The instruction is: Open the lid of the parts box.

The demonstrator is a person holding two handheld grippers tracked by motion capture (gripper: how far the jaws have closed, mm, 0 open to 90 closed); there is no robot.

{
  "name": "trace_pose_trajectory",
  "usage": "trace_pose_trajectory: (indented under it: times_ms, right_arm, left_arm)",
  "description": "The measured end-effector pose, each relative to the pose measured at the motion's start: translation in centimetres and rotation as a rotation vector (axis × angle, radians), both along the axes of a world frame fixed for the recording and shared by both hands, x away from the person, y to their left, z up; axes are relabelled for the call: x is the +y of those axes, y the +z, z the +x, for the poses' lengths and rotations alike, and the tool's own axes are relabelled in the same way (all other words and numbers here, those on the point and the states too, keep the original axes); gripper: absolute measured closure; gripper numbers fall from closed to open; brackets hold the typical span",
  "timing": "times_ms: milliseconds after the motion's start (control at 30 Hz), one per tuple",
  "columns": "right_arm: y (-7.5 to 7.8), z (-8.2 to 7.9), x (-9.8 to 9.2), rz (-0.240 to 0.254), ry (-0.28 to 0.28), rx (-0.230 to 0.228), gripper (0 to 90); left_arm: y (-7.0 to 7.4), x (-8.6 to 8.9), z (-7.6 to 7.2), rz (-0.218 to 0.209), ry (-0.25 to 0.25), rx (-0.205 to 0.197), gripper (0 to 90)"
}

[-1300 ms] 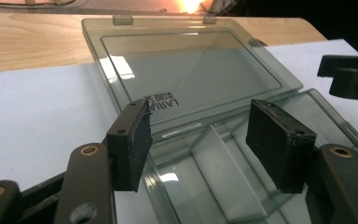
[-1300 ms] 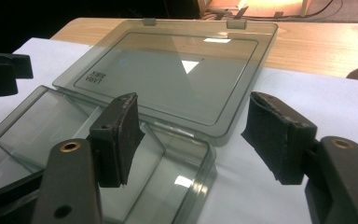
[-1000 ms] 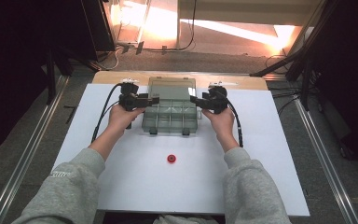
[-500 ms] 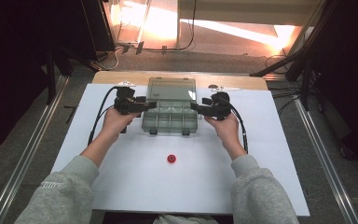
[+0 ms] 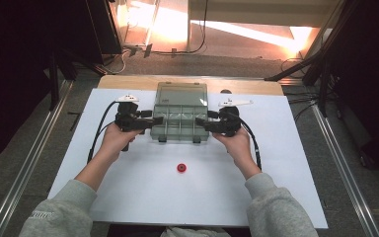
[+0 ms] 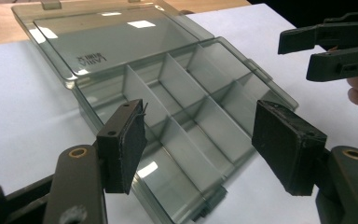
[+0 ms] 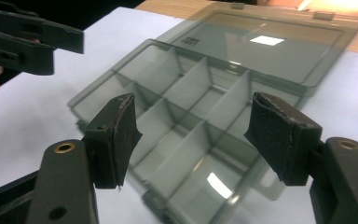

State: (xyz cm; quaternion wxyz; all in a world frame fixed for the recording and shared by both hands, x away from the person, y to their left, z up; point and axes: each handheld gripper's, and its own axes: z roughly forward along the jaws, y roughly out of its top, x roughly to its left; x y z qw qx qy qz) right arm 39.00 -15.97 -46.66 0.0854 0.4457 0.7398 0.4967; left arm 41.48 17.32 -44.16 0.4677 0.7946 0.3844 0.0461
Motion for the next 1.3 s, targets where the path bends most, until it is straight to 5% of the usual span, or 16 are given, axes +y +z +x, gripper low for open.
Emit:
trace_pose_trajectory:
  times_ms: [633, 1300]
  right_arm:
    - [0.9, -3.3, 0.1, -0.009, 0.079, -0.045, 30.4]
    - [0.3, -6.8, -1.0, -0.006, 0.12, -0.028, 30.3]
  left_arm:
    - [-0.1, 1.3, -2.8, -0.016, -0.009, -0.006, 34.4]
    - [-1.2, 1.7, -5.4, 0.003, -0.063, -0.012, 34.4]
